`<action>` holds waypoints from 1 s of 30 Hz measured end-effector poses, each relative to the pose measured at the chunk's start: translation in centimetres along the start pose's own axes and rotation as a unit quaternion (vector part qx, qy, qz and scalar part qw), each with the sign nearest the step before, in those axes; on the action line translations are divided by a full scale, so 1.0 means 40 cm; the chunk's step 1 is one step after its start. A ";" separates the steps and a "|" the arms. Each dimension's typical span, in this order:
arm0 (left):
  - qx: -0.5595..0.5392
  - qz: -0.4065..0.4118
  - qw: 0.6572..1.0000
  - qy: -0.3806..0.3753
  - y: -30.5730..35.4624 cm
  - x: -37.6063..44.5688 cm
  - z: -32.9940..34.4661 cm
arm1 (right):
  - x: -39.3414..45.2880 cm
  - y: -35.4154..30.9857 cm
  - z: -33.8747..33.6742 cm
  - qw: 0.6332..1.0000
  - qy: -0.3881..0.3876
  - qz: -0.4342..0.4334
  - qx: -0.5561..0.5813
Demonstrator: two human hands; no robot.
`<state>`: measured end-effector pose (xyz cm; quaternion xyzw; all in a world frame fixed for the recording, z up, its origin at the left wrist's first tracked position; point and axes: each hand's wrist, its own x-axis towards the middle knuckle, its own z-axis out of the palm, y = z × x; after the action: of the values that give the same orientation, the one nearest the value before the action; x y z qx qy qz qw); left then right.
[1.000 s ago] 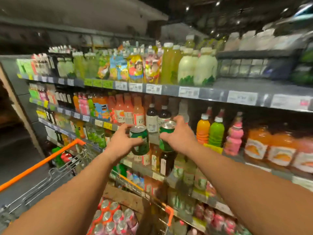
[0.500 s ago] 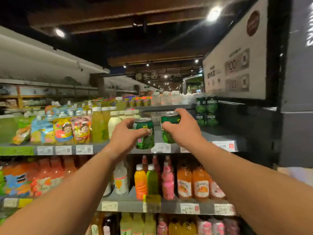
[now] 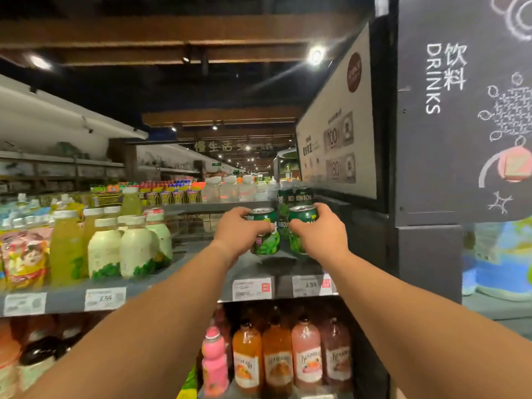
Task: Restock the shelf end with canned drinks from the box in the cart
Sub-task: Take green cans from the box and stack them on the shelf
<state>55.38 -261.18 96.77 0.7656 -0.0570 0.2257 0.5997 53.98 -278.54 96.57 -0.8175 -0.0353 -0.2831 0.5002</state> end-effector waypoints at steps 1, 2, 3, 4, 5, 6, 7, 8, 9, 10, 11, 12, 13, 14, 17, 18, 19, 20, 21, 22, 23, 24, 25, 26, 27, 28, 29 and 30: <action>0.006 -0.008 1.000 -0.007 -0.008 0.020 0.017 | 0.013 0.018 0.004 1.000 0.003 0.012 0.002; 0.012 -0.013 1.000 -0.012 -0.017 0.040 0.030 | 0.027 0.037 0.011 1.000 0.007 0.020 0.005; 0.019 -0.014 1.000 -0.015 -0.025 0.058 0.043 | 0.040 0.055 0.018 1.000 0.011 0.024 0.015; 0.029 -0.014 0.999 -0.016 -0.034 0.076 0.054 | 0.054 0.071 0.026 0.999 0.011 0.029 0.029; 0.037 -0.012 0.999 -0.018 -0.044 0.096 0.064 | 0.070 0.086 0.036 0.999 0.006 0.033 0.043; 0.044 -0.008 0.999 -0.020 -0.054 0.116 0.073 | 0.086 0.099 0.047 0.998 0.001 0.036 0.052; 0.048 -0.005 0.999 -0.024 -0.063 0.137 0.082 | 0.103 0.110 0.056 0.998 -0.006 0.039 0.055; 0.049 -0.008 0.998 -0.031 -0.074 0.158 0.088 | 0.118 0.119 0.066 0.998 -0.011 0.044 0.050; 0.047 -0.015 0.998 -0.042 -0.083 0.184 0.095 | 0.137 0.122 0.077 0.998 -0.012 0.048 0.043; 0.049 -0.025 0.997 -0.053 -0.088 0.204 0.101 | 0.153 0.122 0.081 0.998 -0.008 0.052 0.039; 0.056 -0.035 0.996 -0.065 -0.090 0.224 0.106 | 0.169 0.120 0.083 0.998 0.002 0.057 0.021; 0.065 -0.044 0.994 -0.080 -0.093 0.249 0.110 | 0.191 0.118 0.089 0.998 0.016 0.063 -0.011; 0.075 -0.051 0.991 -0.094 -0.095 0.272 0.113 | 0.213 0.115 0.094 0.996 0.024 0.072 -0.044; 0.084 -0.055 0.989 -0.106 -0.098 0.296 0.118 | 0.237 0.116 0.099 0.994 0.026 0.080 -0.066; 0.086 -0.073 0.983 -0.143 -0.115 0.358 0.147 | 0.301 0.138 0.117 0.991 0.020 0.096 -0.087; 0.092 -0.074 0.982 -0.149 -0.122 0.376 0.160 | 0.318 0.149 0.124 0.991 0.017 0.096 -0.095; 0.098 -0.072 0.981 -0.151 -0.128 0.392 0.173 | 0.334 0.158 0.131 0.990 0.012 0.096 -0.106; 0.100 -0.068 0.981 -0.152 -0.133 0.406 0.185 | 0.348 0.166 0.137 0.989 0.005 0.097 -0.116; 0.097 -0.065 0.982 -0.151 -0.138 0.419 0.195 | 0.362 0.175 0.144 0.988 -0.003 0.100 -0.120; 0.092 -0.063 0.983 -0.148 -0.142 0.431 0.204 | 0.376 0.181 0.151 0.987 -0.009 0.104 -0.124; 0.090 -0.065 0.983 -0.143 -0.146 0.444 0.210 | 0.390 0.185 0.158 0.985 -0.012 0.108 -0.132; 0.087 -0.071 0.983 -0.142 -0.150 0.457 0.217 | 0.403 0.187 0.163 0.984 -0.013 0.112 -0.141; 0.082 -0.078 0.983 -0.144 -0.154 0.471 0.224 | 0.415 0.190 0.168 0.982 -0.015 0.117 -0.148; 0.078 -0.086 0.983 -0.145 -0.157 0.481 0.229 | 0.425 0.194 0.172 0.981 -0.018 0.121 -0.153; 0.076 -0.092 0.983 -0.142 -0.161 0.489 0.234 | 0.434 0.198 0.175 0.979 -0.023 0.122 -0.159; 0.074 -0.095 0.983 -0.138 -0.165 0.496 0.238 | 0.440 0.202 0.176 0.978 -0.028 0.121 -0.169; 0.071 -0.097 0.984 -0.134 -0.172 0.502 0.240 | 0.447 0.207 0.177 0.977 -0.032 0.118 -0.177; 0.064 -0.102 0.984 -0.132 -0.179 0.504 0.243 | 0.451 0.212 0.178 0.976 -0.035 0.115 -0.182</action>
<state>78.61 -264.67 96.99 0.8273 -0.0426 0.0636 0.5566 75.01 -280.84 96.38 -0.9028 0.0933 -0.1969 0.3708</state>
